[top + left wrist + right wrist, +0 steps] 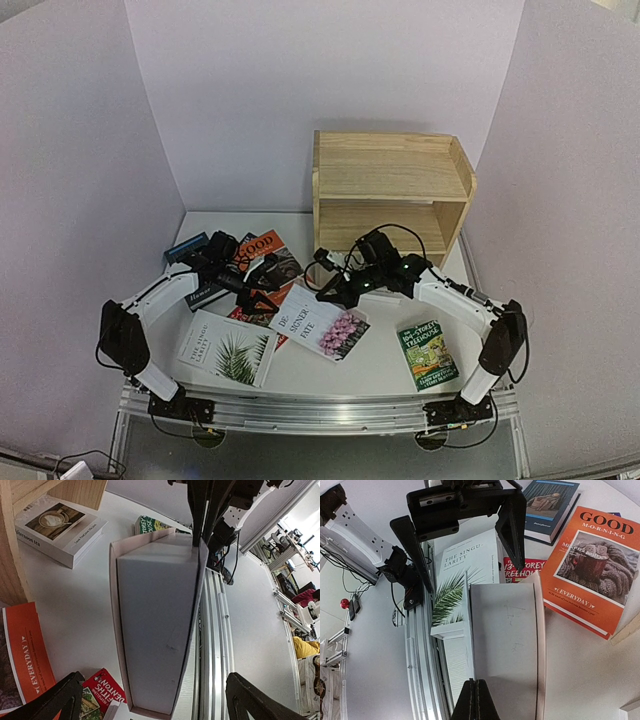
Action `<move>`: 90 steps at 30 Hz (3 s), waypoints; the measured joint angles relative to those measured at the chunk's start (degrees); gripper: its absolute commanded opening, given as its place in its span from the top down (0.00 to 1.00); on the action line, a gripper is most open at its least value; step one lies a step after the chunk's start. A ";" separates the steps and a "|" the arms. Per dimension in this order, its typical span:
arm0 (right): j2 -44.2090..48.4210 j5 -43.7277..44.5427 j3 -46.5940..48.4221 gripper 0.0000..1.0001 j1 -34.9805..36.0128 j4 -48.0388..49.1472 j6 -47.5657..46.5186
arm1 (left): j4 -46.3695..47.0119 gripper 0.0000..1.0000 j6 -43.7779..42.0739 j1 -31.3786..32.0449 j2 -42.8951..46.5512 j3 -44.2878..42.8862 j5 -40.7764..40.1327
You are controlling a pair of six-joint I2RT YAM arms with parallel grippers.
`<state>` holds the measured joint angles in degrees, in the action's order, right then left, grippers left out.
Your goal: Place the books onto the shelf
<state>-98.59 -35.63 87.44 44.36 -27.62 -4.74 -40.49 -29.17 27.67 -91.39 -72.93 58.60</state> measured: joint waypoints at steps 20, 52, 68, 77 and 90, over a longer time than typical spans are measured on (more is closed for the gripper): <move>-0.02 -0.38 1.28 1.00 0.00 0.19 -1.54 | 5.57 0.12 2.63 3.15 -3.63 -0.89 1.95; -4.37 36.45 6.19 0.21 5.21 4.13 -0.80 | -4.77 0.78 35.31 0.80 -1.79 -7.64 -22.33; -15.69 61.70 -2.84 0.13 24.59 38.55 -15.56 | -10.53 0.77 61.89 -4.50 -4.73 -12.47 -22.98; -21.48 72.65 -2.82 0.10 25.11 43.51 -16.98 | -8.89 0.77 64.41 -6.10 -4.73 -13.35 -24.79; -30.74 86.90 1.60 0.27 25.18 55.20 -25.71 | -8.42 0.76 65.25 -6.35 -5.51 -13.75 -24.76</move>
<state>-129.33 51.27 89.04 69.54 27.58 -30.45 -48.90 36.07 21.32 -96.90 -86.67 33.85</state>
